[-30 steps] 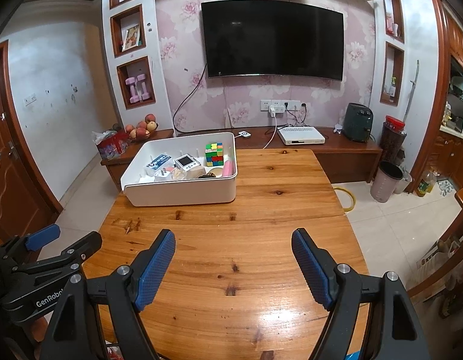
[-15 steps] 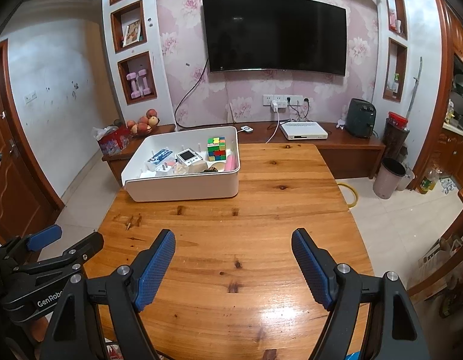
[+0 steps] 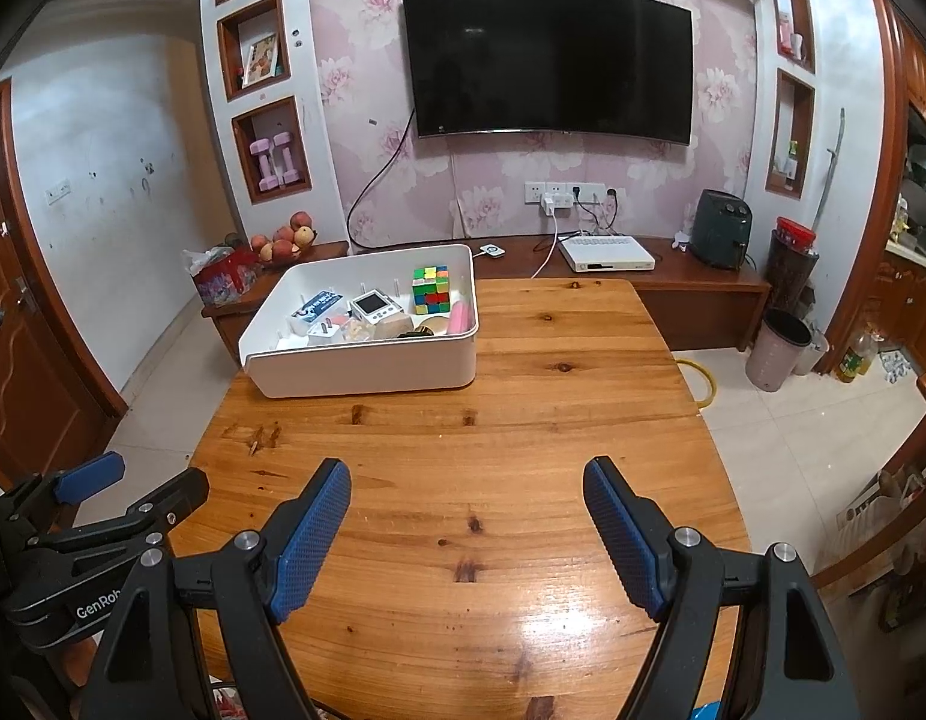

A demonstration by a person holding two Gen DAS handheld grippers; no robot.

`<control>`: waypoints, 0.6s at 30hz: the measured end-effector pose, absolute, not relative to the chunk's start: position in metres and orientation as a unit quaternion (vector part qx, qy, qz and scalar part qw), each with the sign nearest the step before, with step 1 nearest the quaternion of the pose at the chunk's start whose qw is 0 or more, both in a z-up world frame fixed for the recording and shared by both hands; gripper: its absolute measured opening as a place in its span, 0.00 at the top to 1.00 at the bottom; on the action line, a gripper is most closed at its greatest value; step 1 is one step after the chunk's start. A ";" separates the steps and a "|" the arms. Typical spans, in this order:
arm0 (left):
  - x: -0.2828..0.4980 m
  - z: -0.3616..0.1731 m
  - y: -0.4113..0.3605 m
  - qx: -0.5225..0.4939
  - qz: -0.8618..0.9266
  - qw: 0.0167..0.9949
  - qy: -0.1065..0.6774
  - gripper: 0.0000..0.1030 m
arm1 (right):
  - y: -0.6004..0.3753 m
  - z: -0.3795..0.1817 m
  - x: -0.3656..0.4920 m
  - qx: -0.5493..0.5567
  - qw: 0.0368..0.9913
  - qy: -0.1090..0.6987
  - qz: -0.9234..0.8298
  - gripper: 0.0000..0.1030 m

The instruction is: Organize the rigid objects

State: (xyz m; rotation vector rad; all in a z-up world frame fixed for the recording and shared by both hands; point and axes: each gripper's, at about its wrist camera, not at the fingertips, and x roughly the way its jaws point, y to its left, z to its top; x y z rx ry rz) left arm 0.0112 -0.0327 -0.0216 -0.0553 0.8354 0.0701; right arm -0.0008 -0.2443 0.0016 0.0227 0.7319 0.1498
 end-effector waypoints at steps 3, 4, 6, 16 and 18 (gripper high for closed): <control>0.013 -0.023 -0.033 -0.027 0.033 0.911 0.409 0.17 | -0.244 0.000 -0.001 0.012 0.930 0.359 0.073 0.22; 0.013 -0.024 -0.033 -0.027 0.033 0.911 0.410 0.17 | -0.244 0.000 0.000 0.012 0.930 0.360 0.073 0.22; 0.013 -0.024 -0.033 -0.027 0.032 0.910 0.412 0.17 | -0.245 -0.001 0.001 0.013 0.929 0.362 0.073 0.22; 0.015 -0.027 -0.034 -0.024 0.029 0.907 0.420 0.17 | -0.244 -0.004 0.002 0.013 0.928 0.366 0.074 0.22; 0.015 -0.028 -0.034 -0.023 0.028 0.906 0.422 0.17 | -0.244 -0.006 0.002 0.014 0.927 0.367 0.074 0.22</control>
